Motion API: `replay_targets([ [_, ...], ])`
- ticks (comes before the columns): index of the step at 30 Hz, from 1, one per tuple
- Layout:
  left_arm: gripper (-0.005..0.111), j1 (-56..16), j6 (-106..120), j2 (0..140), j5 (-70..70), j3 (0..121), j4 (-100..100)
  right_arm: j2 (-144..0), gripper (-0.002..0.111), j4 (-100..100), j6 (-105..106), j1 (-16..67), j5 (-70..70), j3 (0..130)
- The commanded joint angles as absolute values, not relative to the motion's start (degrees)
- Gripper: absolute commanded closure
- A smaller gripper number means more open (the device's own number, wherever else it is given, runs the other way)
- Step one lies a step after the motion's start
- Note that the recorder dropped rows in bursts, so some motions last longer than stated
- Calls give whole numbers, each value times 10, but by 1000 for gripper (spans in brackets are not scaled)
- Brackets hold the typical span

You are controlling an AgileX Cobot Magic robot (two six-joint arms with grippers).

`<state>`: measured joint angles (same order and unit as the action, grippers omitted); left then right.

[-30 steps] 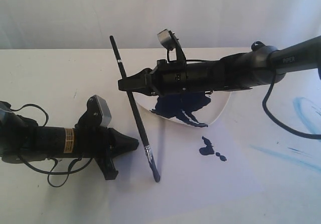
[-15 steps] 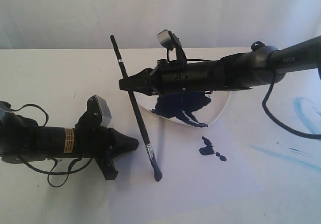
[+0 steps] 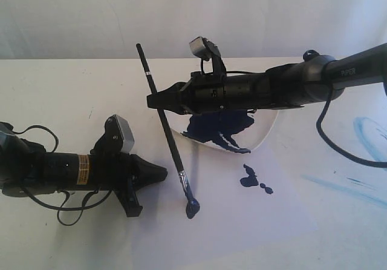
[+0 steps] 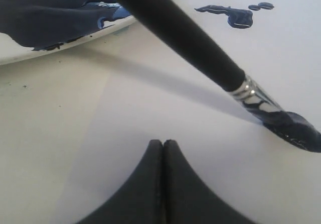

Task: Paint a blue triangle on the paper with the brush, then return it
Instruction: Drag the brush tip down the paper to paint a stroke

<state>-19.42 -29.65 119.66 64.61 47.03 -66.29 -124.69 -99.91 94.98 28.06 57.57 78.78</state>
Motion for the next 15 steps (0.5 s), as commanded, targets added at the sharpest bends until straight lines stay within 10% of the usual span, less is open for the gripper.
replay_targets([
  [1, 107, -194, -298, 1194, 638, 467, -672, -1247, 108, -999, 963, 279, 569, 790],
  [15, 107, -194, -298, 1194, 638, 467, -672, -1247, 108, -999, 964, 261, 548, 806],
])
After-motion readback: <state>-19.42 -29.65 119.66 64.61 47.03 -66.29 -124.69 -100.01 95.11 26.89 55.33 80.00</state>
